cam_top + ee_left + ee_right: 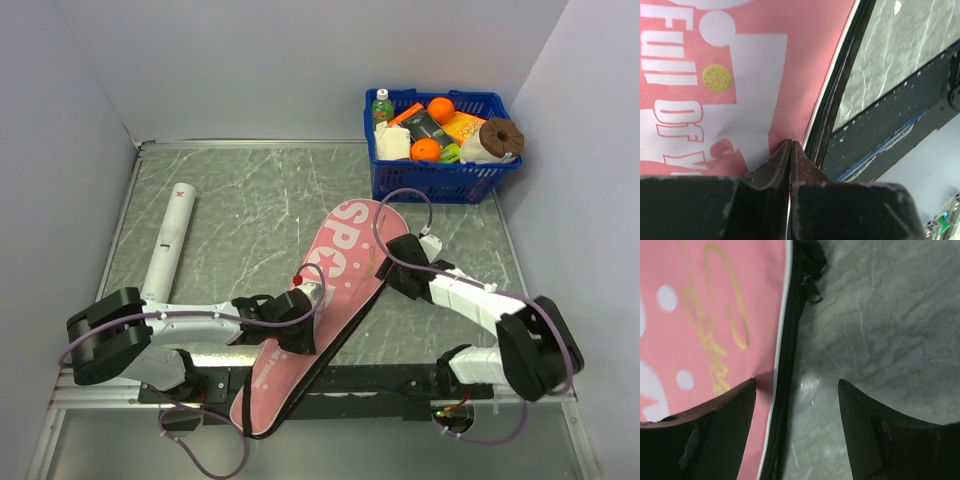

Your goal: Pack up the badminton gear

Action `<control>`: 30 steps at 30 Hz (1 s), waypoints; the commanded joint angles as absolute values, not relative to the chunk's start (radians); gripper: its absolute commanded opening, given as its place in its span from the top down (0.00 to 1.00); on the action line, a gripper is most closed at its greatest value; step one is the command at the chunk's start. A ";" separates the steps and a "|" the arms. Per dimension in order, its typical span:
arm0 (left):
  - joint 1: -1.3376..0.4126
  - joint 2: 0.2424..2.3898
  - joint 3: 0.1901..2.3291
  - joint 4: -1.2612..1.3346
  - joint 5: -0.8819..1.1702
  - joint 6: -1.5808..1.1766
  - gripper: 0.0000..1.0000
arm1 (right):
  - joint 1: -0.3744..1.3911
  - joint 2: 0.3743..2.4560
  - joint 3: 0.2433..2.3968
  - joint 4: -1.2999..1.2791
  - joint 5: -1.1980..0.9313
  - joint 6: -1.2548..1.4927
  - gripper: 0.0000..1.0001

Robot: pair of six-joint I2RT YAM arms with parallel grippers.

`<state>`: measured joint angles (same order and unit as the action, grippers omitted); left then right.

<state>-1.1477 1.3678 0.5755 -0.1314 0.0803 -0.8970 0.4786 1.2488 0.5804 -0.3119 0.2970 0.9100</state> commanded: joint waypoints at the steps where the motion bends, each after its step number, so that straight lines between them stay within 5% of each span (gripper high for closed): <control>1: -1.140 1.399 0.598 -0.170 0.003 -0.919 0.92 | 0.428 1.342 0.584 -0.177 0.263 1.028 0.30; 5: -1.126 1.390 0.595 -0.179 0.003 -0.905 0.92 | 0.399 1.407 0.594 -0.109 0.267 1.068 0.38; 8: -1.105 1.376 0.583 -0.189 0.003 -0.896 0.92 | 0.387 1.420 0.580 -0.057 0.273 1.074 0.60; 9: -1.088 1.371 0.577 -0.189 0.003 -0.894 0.92 | 0.377 1.407 0.557 -0.042 0.275 1.075 0.77; 12: -1.045 1.367 0.572 -0.196 0.003 -0.877 0.92 | 0.364 1.370 0.505 0.023 0.284 1.072 1.00; 21: -0.873 1.339 0.586 -0.209 -0.026 -0.853 0.88 | 0.353 1.133 0.434 -0.103 0.385 1.089 1.00; 30: -0.790 1.457 0.669 -0.207 -0.040 -0.813 0.97 | 0.354 0.870 0.384 -0.362 0.457 1.196 1.00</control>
